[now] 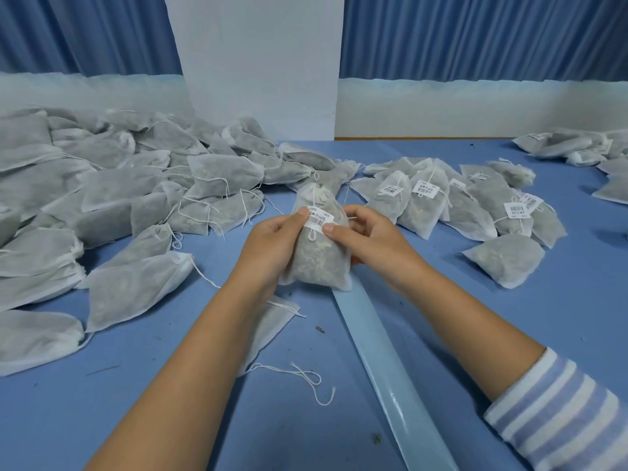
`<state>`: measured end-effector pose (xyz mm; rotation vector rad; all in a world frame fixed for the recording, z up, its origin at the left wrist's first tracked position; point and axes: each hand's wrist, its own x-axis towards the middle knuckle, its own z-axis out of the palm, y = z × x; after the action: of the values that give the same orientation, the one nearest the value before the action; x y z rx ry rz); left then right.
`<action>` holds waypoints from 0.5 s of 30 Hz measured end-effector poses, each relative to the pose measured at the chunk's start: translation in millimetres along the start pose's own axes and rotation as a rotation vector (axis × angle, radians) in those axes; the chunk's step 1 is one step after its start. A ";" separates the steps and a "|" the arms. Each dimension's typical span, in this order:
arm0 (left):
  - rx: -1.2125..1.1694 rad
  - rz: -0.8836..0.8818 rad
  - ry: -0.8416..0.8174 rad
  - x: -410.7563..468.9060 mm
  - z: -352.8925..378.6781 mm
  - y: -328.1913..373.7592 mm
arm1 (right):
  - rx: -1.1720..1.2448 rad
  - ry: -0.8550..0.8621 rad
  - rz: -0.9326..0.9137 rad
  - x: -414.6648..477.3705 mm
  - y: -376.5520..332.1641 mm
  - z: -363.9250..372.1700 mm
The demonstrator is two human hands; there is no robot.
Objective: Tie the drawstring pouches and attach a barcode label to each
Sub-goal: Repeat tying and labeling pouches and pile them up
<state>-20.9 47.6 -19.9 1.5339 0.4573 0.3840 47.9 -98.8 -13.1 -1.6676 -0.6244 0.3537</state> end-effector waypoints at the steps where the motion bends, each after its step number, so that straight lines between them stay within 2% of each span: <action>1: -0.018 -0.008 0.051 2.3 -0.4 -0.4 | -0.024 -0.012 -0.001 0.3 0.1 -0.7; 4: -0.084 -0.033 0.185 6.9 -1.7 -1.4 | -0.083 -0.141 -0.043 -1.6 1.6 -0.7; 6: -0.132 -0.039 0.178 6.6 -3.1 -1.2 | -0.060 -0.192 -0.126 -3.5 4.0 1.9; 8: -0.167 -0.057 0.123 7.2 -6.3 0.6 | 0.000 -0.124 -0.196 -2.5 4.2 3.6; 10: -0.136 -0.098 0.089 9.0 -11.0 3.6 | 0.082 0.029 -0.219 2.5 4.7 0.0; 12: 0.033 -0.091 0.130 12.5 -18.6 1.9 | 0.174 0.180 -0.160 8.8 8.6 -10.2; 15: 0.573 -0.029 0.131 14.0 -36.9 -6.4 | 0.224 0.302 -0.033 18.1 23.8 -26.1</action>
<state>-28.0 86.4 -26.3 2.0595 0.7346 0.3483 81.9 -111.6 -29.2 -1.4563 -0.3714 0.1373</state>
